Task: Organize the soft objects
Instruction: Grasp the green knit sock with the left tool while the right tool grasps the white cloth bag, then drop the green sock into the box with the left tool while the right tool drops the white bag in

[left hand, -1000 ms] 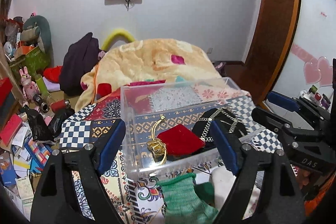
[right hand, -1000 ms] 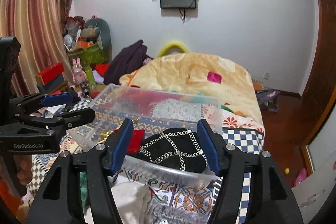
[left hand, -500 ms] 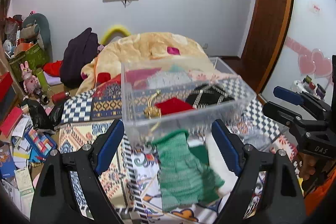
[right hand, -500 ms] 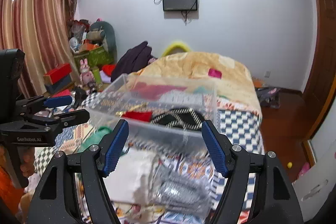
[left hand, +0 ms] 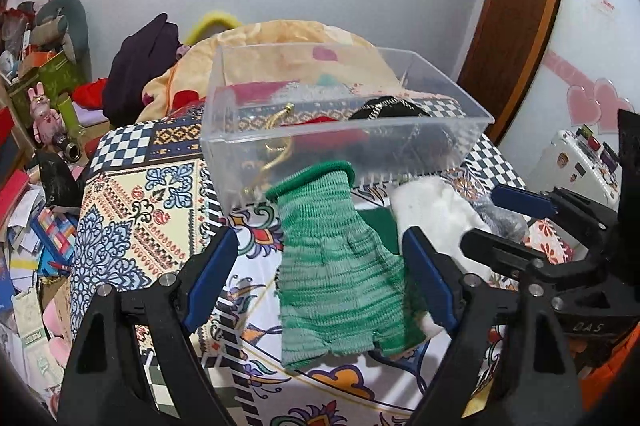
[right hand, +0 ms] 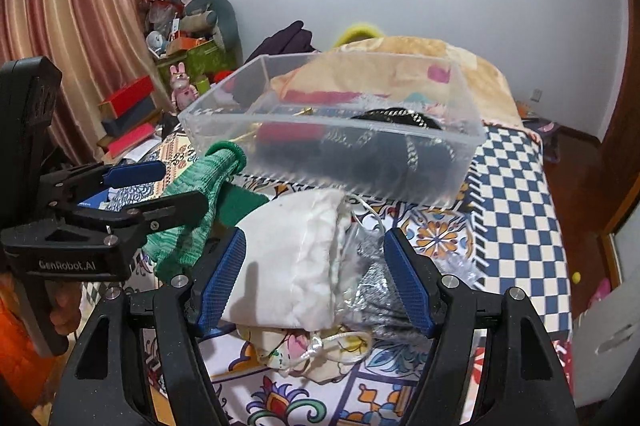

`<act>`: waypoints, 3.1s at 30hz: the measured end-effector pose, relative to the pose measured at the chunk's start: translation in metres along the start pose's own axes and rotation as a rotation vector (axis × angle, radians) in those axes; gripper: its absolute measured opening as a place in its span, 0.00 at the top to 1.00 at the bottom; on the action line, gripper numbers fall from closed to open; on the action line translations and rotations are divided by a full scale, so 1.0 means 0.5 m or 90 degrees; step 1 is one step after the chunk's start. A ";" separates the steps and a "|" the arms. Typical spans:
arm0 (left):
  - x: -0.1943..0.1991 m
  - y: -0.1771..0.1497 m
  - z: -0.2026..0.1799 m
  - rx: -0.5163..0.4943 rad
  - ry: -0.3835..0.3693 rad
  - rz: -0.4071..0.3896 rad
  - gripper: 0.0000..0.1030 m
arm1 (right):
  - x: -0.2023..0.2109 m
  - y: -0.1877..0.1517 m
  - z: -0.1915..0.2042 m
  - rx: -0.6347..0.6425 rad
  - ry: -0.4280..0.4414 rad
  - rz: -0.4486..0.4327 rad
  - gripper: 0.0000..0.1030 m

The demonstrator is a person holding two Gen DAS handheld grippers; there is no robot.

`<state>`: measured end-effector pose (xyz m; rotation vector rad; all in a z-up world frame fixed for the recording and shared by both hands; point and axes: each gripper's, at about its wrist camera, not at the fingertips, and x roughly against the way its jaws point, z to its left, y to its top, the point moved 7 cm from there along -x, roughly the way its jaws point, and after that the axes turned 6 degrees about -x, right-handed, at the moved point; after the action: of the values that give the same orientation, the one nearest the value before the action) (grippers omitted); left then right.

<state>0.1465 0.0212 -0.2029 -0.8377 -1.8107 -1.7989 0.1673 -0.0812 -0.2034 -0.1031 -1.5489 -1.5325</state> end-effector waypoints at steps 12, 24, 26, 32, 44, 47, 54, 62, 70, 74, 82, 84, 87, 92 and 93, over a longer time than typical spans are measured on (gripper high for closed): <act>0.002 -0.019 -0.018 -0.010 -0.017 0.002 0.63 | -0.021 -0.019 0.013 -0.004 0.026 0.030 0.82; 0.044 0.005 0.001 0.010 -0.023 -0.036 0.82 | 0.035 0.012 0.012 -0.012 0.034 -0.026 0.92; 0.055 0.013 0.004 0.011 -0.020 -0.047 0.82 | 0.048 0.021 0.012 -0.008 0.030 -0.040 0.92; 0.095 0.045 0.021 0.017 -0.013 -0.086 0.82 | 0.089 0.055 0.012 -0.004 0.023 -0.086 0.92; 0.145 0.117 0.042 0.018 0.004 -0.156 0.82 | 0.118 0.109 0.006 0.006 0.010 -0.129 0.92; 0.148 0.117 0.043 0.020 0.002 -0.160 0.82 | 0.078 0.078 -0.006 0.004 -0.001 -0.078 0.77; 0.137 0.096 0.043 0.016 0.007 -0.143 0.82 | -0.008 0.013 -0.037 -0.028 0.000 0.014 0.43; 0.126 0.096 0.047 0.019 0.012 -0.137 0.82 | -0.031 -0.001 -0.026 -0.031 0.023 0.038 0.76; 0.120 0.113 0.059 0.029 0.013 -0.143 0.82 | 0.013 0.035 -0.003 -0.013 0.038 -0.020 0.89; 0.117 0.130 0.067 0.032 0.016 -0.150 0.82 | 0.058 0.076 0.014 -0.002 0.048 -0.069 0.89; 0.105 0.188 0.082 0.030 0.040 -0.173 0.82 | 0.116 0.171 0.014 0.003 0.026 -0.170 0.89; 0.099 0.200 0.084 0.031 0.044 -0.178 0.82 | 0.112 0.196 0.014 0.003 0.010 -0.186 0.89; 0.084 0.218 0.083 0.023 0.054 -0.180 0.82 | 0.096 0.222 0.009 -0.003 -0.005 -0.195 0.89; 0.036 0.235 0.076 0.002 0.068 -0.157 0.82 | 0.057 0.247 0.004 -0.009 -0.034 -0.188 0.89; 0.024 0.235 0.075 -0.002 0.072 -0.150 0.82 | 0.044 0.250 0.003 -0.008 -0.041 -0.180 0.89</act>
<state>0.2233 0.0554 -0.1118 -0.5292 -1.8987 -1.9498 0.2324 -0.0639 -0.0960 0.0636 -1.6587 -1.7735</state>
